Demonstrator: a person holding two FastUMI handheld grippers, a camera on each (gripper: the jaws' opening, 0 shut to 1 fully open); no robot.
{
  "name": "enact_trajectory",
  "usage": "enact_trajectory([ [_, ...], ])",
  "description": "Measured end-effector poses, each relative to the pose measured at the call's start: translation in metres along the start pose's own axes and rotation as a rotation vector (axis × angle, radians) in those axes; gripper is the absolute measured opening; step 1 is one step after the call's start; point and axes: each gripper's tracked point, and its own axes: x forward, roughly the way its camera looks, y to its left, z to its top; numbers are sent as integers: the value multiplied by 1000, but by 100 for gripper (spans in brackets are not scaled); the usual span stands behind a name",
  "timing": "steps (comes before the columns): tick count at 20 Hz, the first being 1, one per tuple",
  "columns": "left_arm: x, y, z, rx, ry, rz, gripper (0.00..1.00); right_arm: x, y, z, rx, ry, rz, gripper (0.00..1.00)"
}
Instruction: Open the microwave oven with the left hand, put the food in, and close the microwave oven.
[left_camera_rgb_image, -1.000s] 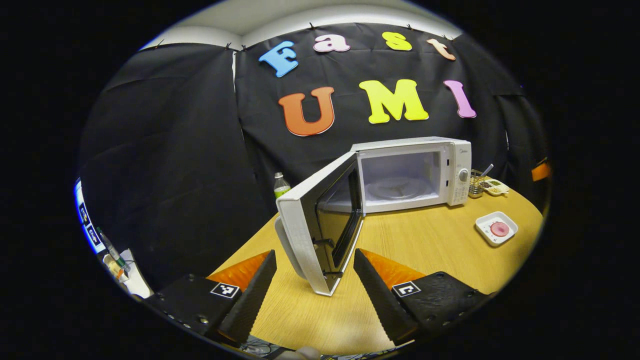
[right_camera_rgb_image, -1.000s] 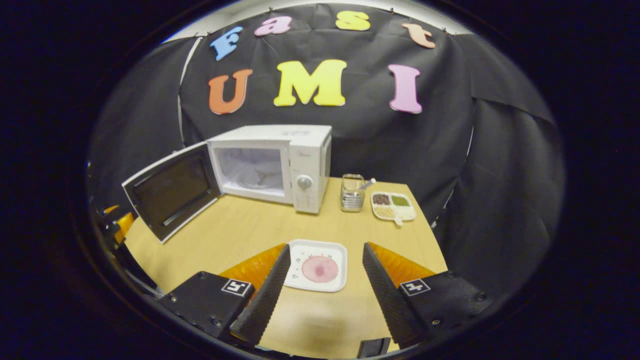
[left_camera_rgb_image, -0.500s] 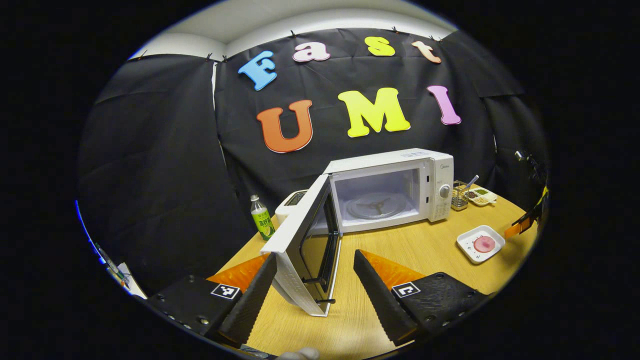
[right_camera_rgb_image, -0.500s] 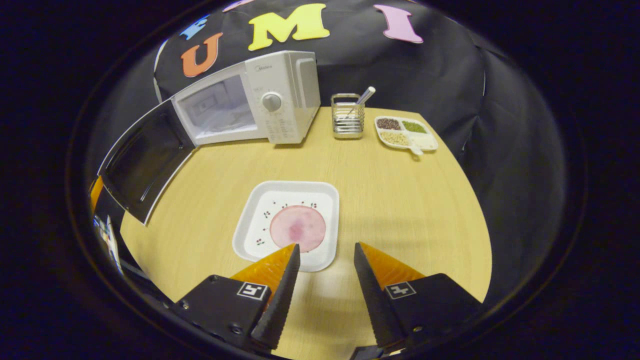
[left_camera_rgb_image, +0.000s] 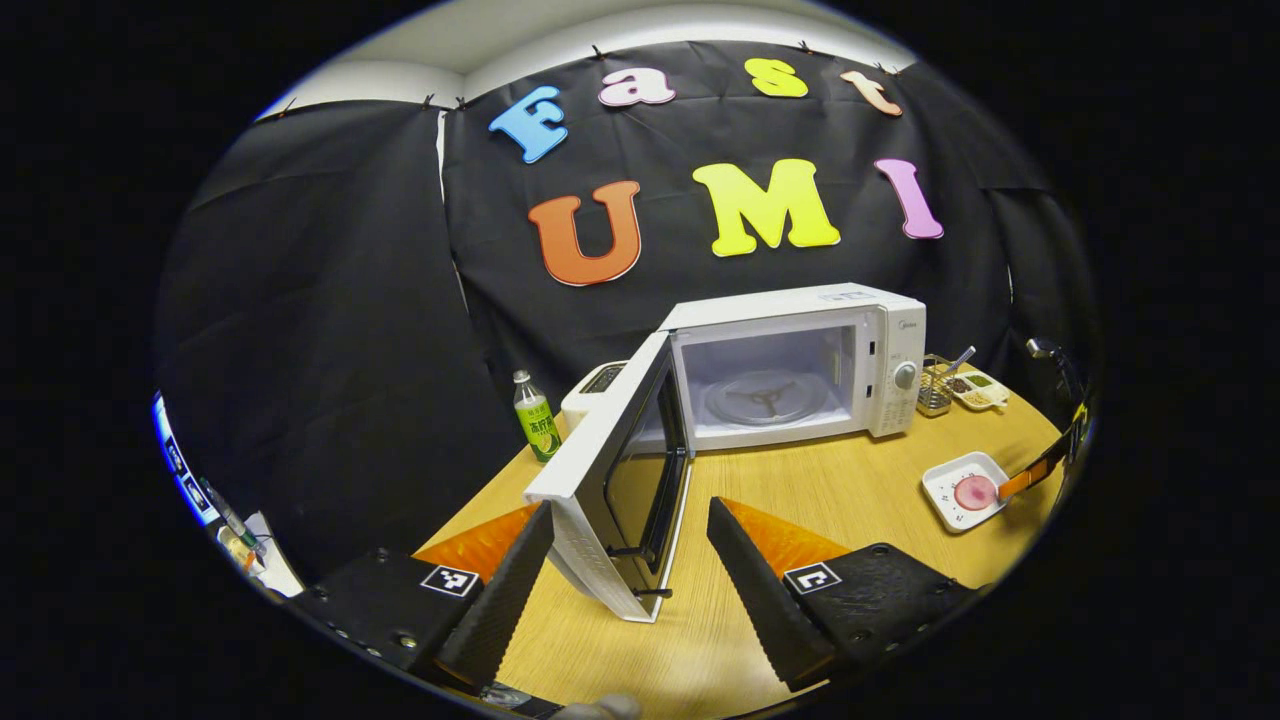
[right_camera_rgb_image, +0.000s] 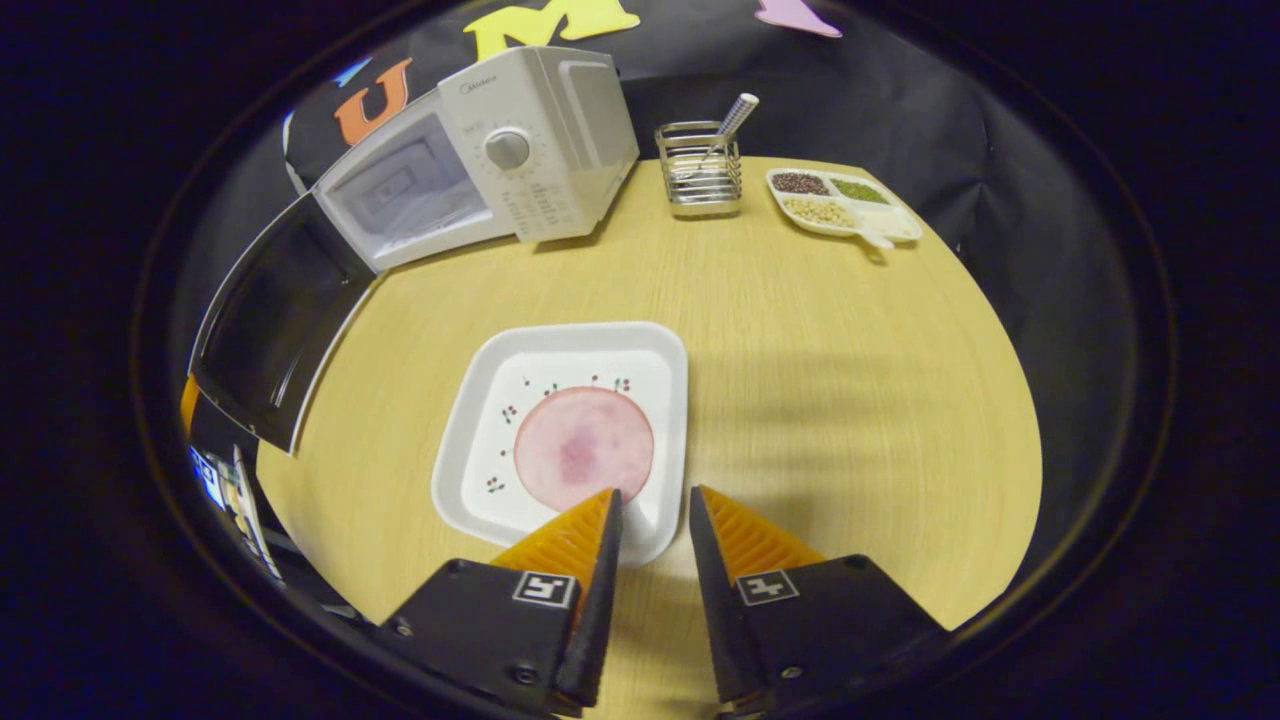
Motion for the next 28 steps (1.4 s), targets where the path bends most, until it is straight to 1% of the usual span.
enact_trajectory([
  [1, -1, -2, 0, 0, 4, -1, 95, -1, -1, 1, -2, 7, -4, 27],
  [2, -2, -4, 0, 0, 4, -3, 95, -2, -2, 0, -10, 19, -12, 24],
  [3, -5, -7, 0, 0, 3, -4, 95, -2, -3, 1, -26, 35, -24, 23],
  [4, -8, -10, 1, 0, 1, -7, 95, 0, -3, 1, -37, 52, -32, 30],
  [5, -9, -13, 2, -2, -1, -10, 95, 0, -3, 3, -32, 71, -45, 16],
  [7, -10, -18, 5, -9, -10, -11, 95, 2, -7, 4, -25, 113, -78, 12],
  [8, -10, -20, 6, -14, -14, -7, 95, 3, -9, 8, -22, 122, -87, 16],
  [9, -11, -21, 7, -21, -19, -6, 95, 3, -7, 8, -29, 126, -86, 8],
  [11, -13, -22, 8, -34, -24, 0, 95, 0, -7, 8, -26, 131, -72, 6],
  [12, -14, -22, 7, -38, -21, 3, 95, 0, -5, 6, 10, 140, -50, 5],
  [14, -17, -20, 7, -39, -17, 4, 95, -2, 12, 3, 107, 130, 48, 4],
  [17, -22, -15, 10, -37, -12, 7, 95, -4, 20, 5, 178, 94, 128, 4],
  [21, -26, -14, 23, -28, -13, -2, 95, -10, 36, 10, 345, 64, 242, 4],
  [25, -30, -25, 46, 0, -37, -30, 95, -14, 51, 14, 482, 53, 315, 4],
  [28, -34, -41, 68, -21, -61, -66, 95, -16, 63, 27, 517, 19, 338, 4],
])
